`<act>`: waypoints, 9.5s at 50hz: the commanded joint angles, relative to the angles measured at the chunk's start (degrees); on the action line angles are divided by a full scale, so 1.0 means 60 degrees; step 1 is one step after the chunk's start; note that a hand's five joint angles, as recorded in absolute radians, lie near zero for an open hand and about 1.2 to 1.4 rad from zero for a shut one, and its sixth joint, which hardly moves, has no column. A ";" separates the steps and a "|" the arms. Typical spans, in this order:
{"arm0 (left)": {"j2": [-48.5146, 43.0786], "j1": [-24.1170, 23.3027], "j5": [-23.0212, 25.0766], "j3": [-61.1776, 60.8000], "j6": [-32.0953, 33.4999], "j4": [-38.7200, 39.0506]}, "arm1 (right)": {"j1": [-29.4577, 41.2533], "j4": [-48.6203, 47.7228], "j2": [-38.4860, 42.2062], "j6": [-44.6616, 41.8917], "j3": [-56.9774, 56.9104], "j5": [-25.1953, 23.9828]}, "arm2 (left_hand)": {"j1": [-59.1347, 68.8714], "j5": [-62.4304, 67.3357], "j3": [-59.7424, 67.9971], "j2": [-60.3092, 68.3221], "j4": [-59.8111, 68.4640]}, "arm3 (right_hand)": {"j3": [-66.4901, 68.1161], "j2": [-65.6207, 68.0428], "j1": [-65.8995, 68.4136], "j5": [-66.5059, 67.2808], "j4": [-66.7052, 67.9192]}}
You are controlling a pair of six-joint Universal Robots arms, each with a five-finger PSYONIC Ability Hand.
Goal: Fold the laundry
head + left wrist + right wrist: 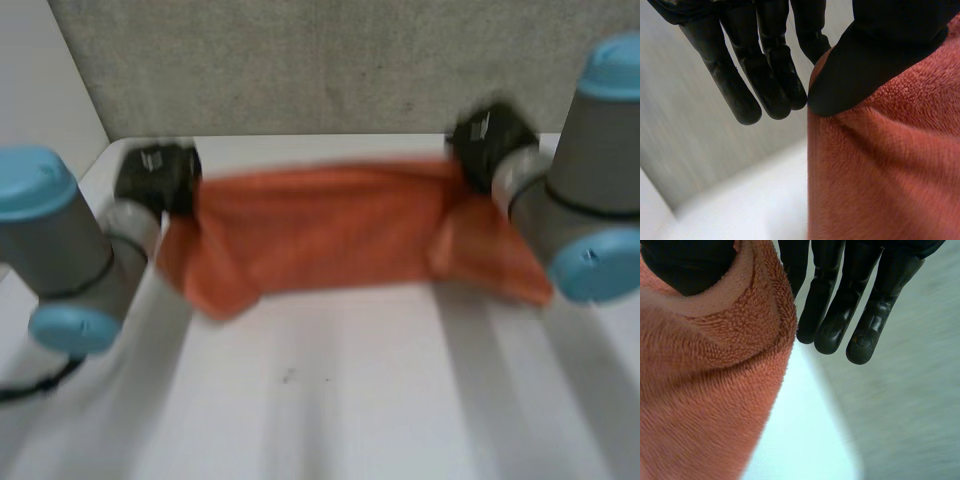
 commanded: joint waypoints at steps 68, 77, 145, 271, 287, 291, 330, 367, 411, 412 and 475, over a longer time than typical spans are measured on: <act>0.2416 0.0321 -0.0003 -0.4525 -0.0284 0.2402 | -0.3093 -0.2652 -0.2324 0.7674 0.7727 -0.1936 | 0.1828 0.1754 0.1709 0.1702 0.1713 | 0.2017 0.2045 0.3930 0.2318 0.1942; 0.4262 0.0380 -0.0003 -0.4276 -0.0269 0.0862 | -0.3533 -0.1597 -0.5066 0.5944 0.6525 -0.2305 | 0.1828 0.1754 0.1709 0.1702 0.1713 | 0.2017 0.2045 0.3930 0.2318 0.1942; 0.2255 0.1332 -0.0120 -0.4041 0.1327 0.3572 | -0.1058 -0.4498 -0.2341 0.1110 0.4694 -0.0854 | 0.1828 0.1754 0.1709 0.1702 0.1713 | 0.2017 0.2045 0.3930 0.2318 0.1942; 0.0336 0.3529 0.2370 -0.5228 0.3158 0.1799 | -0.1849 -0.4659 -0.1697 0.2340 0.7594 -0.1162 | -0.4532 -0.4606 -0.4651 -0.4658 -0.4648 | 0.2017 0.2045 0.3930 0.2318 0.1942; 0.0101 0.3544 0.2341 -0.5125 0.3158 0.1785 | -0.1849 -0.4659 -0.1697 0.2340 0.7609 -0.1162 | 0.0419 0.0345 0.0300 0.0293 0.0304 | 0.2017 0.2045 0.3930 0.2318 0.1942; 0.0175 0.3544 0.2312 -0.5140 0.3144 0.1785 | -0.1863 -0.4659 -0.1697 0.2340 0.7609 -0.1147 | 0.1828 0.1754 0.1709 0.1702 0.1713 | 0.2017 0.2045 0.3930 0.2318 0.1942; 0.6591 0.3998 0.1052 -0.6561 0.4138 -0.3577 | -0.3035 0.2387 -0.3674 -0.2303 0.7419 -0.1221 | 0.1828 0.1754 0.1709 0.1702 0.1713 | 0.2017 0.2045 0.3930 0.2318 0.1942; 0.0761 0.1566 -0.0047 0.1891 0.2411 0.2664 | -0.1673 -0.4263 -0.0979 0.0085 -0.0155 -0.0195 | 0.1828 0.1754 0.1709 0.1702 0.1713 | 0.2017 0.2045 0.3930 0.2318 0.1942; -0.1230 -0.2139 0.2134 0.0396 -0.3579 -0.0237 | 0.0758 -0.1950 -0.5035 0.0158 0.1442 0.0068 | -0.8766 -0.8840 -0.8885 -0.8892 -0.8881 | 0.2017 0.2045 0.3930 0.2318 0.1942; -0.1376 -0.2241 0.2295 0.0513 -0.3681 -0.0222 | 0.0875 -0.1905 -0.5167 0.0158 0.1442 0.0068 | -0.8766 -0.8839 -0.8885 -0.8892 -0.8881 | 0.2017 0.2045 0.3930 0.2318 0.1942; -0.2242 -0.2945 0.0949 0.0426 -0.4576 -0.0266 | 0.1037 -0.1392 -0.5872 0.0085 0.1676 0.0977 | -0.4673 -0.4746 -0.4792 -0.4798 -0.4788 | 0.2017 0.2045 0.3930 0.2318 0.1942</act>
